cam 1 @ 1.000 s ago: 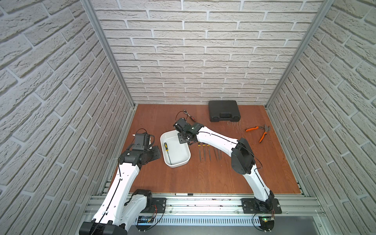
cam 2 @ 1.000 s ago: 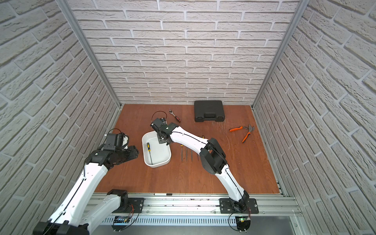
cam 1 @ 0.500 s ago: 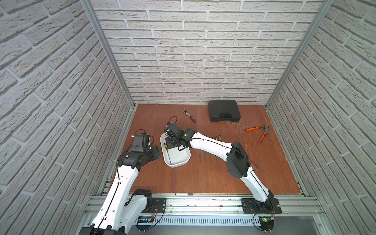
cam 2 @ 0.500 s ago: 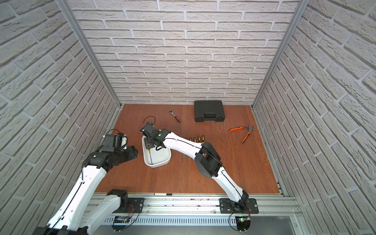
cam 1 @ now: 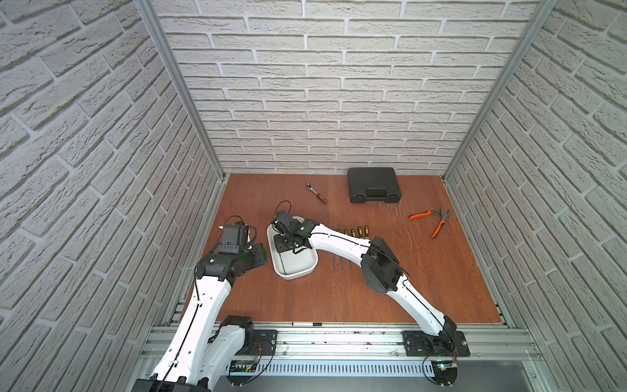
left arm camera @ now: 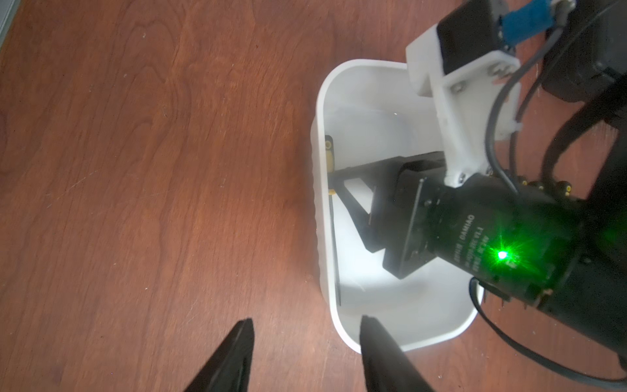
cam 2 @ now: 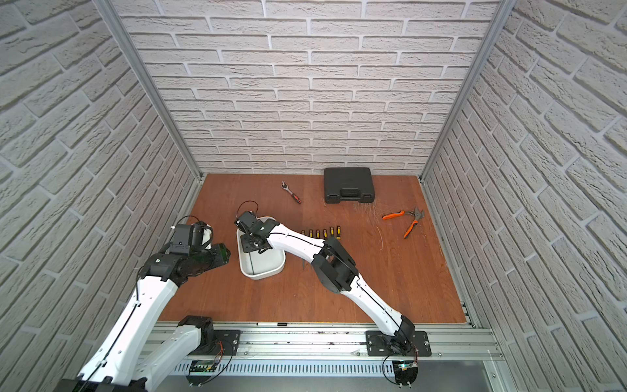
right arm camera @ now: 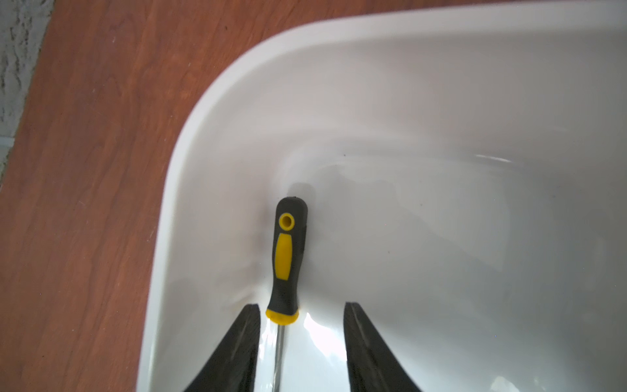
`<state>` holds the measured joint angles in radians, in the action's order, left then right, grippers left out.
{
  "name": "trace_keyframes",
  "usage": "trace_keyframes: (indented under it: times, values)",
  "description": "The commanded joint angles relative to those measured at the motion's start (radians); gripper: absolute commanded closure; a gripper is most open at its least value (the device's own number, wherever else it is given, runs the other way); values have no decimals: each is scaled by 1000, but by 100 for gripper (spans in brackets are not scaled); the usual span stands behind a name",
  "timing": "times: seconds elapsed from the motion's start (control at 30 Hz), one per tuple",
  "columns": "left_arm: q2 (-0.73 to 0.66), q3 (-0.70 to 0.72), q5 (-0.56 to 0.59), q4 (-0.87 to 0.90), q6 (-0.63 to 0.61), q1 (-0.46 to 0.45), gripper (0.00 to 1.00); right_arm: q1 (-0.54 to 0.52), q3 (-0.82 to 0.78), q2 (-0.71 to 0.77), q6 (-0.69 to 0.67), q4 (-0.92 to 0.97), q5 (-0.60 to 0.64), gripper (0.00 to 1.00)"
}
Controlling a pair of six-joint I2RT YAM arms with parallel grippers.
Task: Take the file tool out of the storage box
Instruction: Pick up the file tool from the storage box.
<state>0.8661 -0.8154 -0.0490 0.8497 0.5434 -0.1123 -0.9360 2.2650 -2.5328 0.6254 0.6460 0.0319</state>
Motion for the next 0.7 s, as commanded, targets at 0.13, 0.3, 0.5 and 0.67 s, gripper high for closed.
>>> trace_keyframes:
  times: [0.13,0.3,0.5,0.67]
  values:
    - [-1,1,9,7,-4,6,43,-6,83,-59,3,28,-16,54]
    - [-6,0,8,7,-4,5,43,-9,102,-79,-4,44,2,54]
    - [-5,0,8,7,-6,5,43,-12,127,-111,-7,78,37,56]
    - [-4,-3,9,11,-8,5,43,-22,157,-135,-20,117,97,59]
